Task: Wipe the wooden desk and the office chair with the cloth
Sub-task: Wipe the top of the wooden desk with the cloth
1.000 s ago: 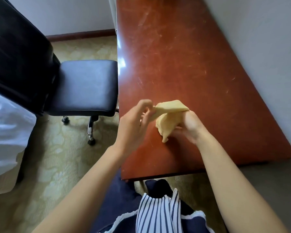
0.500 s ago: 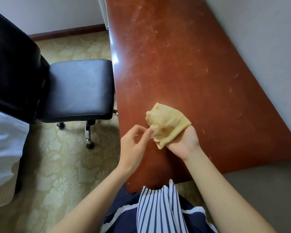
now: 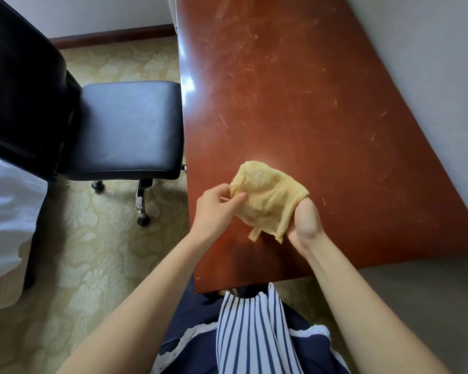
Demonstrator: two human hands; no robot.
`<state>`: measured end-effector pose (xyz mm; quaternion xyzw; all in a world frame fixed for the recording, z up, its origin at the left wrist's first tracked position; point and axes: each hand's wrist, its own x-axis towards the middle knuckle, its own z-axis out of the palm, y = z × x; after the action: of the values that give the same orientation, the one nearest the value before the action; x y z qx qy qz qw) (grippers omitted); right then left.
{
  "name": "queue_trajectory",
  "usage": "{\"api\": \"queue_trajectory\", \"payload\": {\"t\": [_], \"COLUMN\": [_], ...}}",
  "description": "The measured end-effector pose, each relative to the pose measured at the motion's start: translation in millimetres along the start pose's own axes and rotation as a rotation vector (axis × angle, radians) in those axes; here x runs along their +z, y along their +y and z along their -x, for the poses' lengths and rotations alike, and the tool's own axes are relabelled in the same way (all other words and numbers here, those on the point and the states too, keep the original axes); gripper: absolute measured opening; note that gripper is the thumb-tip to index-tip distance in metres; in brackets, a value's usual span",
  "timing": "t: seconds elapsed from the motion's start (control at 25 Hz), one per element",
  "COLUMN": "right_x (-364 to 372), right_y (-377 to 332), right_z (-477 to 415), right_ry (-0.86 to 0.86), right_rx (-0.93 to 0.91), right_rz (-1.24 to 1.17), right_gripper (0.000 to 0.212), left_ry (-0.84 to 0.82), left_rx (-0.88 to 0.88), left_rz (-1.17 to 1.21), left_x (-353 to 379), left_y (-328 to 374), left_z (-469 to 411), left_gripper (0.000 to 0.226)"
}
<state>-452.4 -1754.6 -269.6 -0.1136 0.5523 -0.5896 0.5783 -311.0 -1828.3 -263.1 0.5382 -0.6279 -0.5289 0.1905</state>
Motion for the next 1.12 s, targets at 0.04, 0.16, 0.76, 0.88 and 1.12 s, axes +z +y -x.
{"api": "queue_trajectory", "payload": {"t": [0.04, 0.16, 0.76, 0.88, 1.12], "right_x": [-7.3, -21.5, -42.1, -36.9, -50.1], "right_y": [1.1, 0.2, 26.4, 53.9, 12.4], "right_z": [2.3, 11.7, -3.0, 8.4, 19.8], "right_ry": [0.033, -0.132, -0.022, -0.180, -0.344], "right_rx": [-0.046, -0.042, -0.433, -0.368, -0.452], "right_rz": [0.037, -0.030, 1.709, 1.972, 1.796], "right_gripper": [0.043, 0.043, 0.059, 0.063, 0.056], "left_ry": [0.041, 0.042, 0.300, 0.340, 0.350], "left_rx": [0.038, 0.046, -0.075, -0.093, -0.092], "left_rz": [-0.004, 0.017, -0.041, -0.067, -0.071], "left_x": [-3.3, -9.9, 1.7, -7.8, -20.5], "left_y": [0.2, -1.1, -48.6, -60.3, -74.5], "left_z": [0.7, -2.0, 48.4, 53.6, 58.8], "left_gripper": [0.020, 0.017, 0.024, 0.022, 0.020]}}
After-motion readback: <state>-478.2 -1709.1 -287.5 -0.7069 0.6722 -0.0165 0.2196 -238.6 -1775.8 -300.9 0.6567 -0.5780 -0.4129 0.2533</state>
